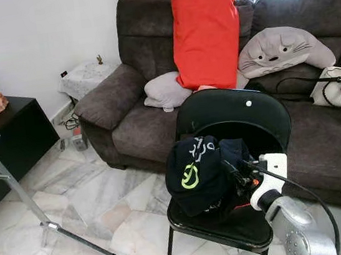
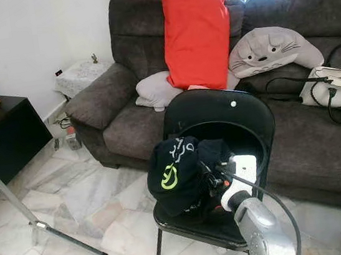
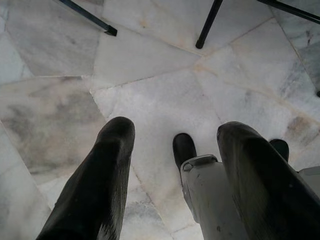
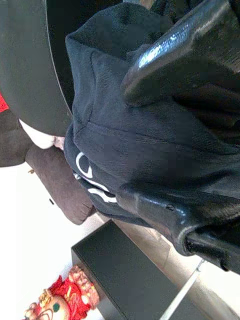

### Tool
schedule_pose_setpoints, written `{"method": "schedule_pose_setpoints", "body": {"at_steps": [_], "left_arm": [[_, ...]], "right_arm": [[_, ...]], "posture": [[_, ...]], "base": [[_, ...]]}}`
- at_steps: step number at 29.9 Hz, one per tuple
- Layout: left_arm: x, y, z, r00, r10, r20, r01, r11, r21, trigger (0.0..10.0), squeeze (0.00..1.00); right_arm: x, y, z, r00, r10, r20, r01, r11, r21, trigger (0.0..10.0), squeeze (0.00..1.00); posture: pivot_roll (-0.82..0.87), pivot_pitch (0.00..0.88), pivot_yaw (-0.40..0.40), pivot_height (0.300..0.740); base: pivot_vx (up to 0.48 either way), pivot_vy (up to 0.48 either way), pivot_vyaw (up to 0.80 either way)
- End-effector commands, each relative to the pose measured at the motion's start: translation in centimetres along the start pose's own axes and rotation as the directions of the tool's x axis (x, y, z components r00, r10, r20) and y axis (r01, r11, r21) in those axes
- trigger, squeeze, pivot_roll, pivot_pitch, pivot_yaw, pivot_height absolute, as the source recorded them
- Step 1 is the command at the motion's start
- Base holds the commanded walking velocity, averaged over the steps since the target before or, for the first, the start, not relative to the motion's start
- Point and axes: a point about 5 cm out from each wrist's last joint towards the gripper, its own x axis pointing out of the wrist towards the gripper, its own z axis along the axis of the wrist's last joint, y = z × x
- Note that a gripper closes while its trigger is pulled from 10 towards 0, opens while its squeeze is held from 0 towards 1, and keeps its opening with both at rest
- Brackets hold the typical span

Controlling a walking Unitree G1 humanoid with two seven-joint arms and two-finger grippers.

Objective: Hang hanger

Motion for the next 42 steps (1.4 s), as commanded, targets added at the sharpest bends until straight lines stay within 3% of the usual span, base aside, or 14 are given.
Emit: {"method": "schedule_pose_setpoints", "body": {"at_steps": [1, 15, 16, 17, 18, 42], "left_arm": [[-0.1, 0.5, -0.2, 1.000, 0.006, -0.008, -0.006, 1.000, 0.015, 10.0, 0.00], [-0.1, 0.5, -0.2, 1.000, 0.007, -0.007, -0.007, 1.000, 0.017, 10.0, 0.00], [-0.1, 0.5, -0.2, 1.000, 0.007, -0.007, -0.007, 1.000, 0.017, 10.0, 0.00], [-0.1, 0.5, -0.2, 1.000, 0.007, -0.007, -0.007, 1.000, 0.018, 10.0, 0.00], [-0.1, 0.5, -0.2, 1.000, 0.006, -0.008, -0.006, 1.000, 0.019, 10.0, 0.00], [-0.1, 0.5, -0.2, 1.000, 0.000, -0.008, 0.000, 1.000, 0.018, 10.0, 0.00]], "right_arm": [[0.2, -0.1, 0.1, 1.000, -0.009, -0.003, 0.009, 1.000, 0.001, 10.0, 0.00], [1.0, -0.4, -0.8, 0.999, -0.009, -0.031, 0.010, 1.000, 0.029, 9.8, 0.00], [1.0, -0.4, -0.8, 1.000, -0.009, -0.026, 0.010, 0.999, 0.031, 5.2, 0.00], [1.0, -0.4, -0.7, 1.000, -0.009, -0.024, 0.010, 0.999, 0.030, 5.2, 0.00], [1.0, -0.4, -0.6, 1.000, -0.012, -0.015, 0.012, 1.000, 0.027, 0.0, 0.00], [1.8, -0.6, -0.5, 1.000, -0.022, -0.007, 0.022, 1.000, 0.015, 0.0, 0.00]], "posture": [[-0.05, 0.000, 0.067, 0.740], [-0.04, 0.000, 0.070, 0.740], [-0.05, 0.000, 0.070, 0.740], [-0.05, 0.000, 0.070, 0.740], [-0.05, 0.000, 0.072, 0.740], [-0.04, 0.000, 0.070, 0.740]], "base": [[0.000, 0.000, 0.00], [0.000, 0.000, 0.00], [0.000, 0.000, 0.00], [0.000, 0.000, 0.00], [0.000, 0.000, 0.00], [0.000, 0.000, 0.00]]}}
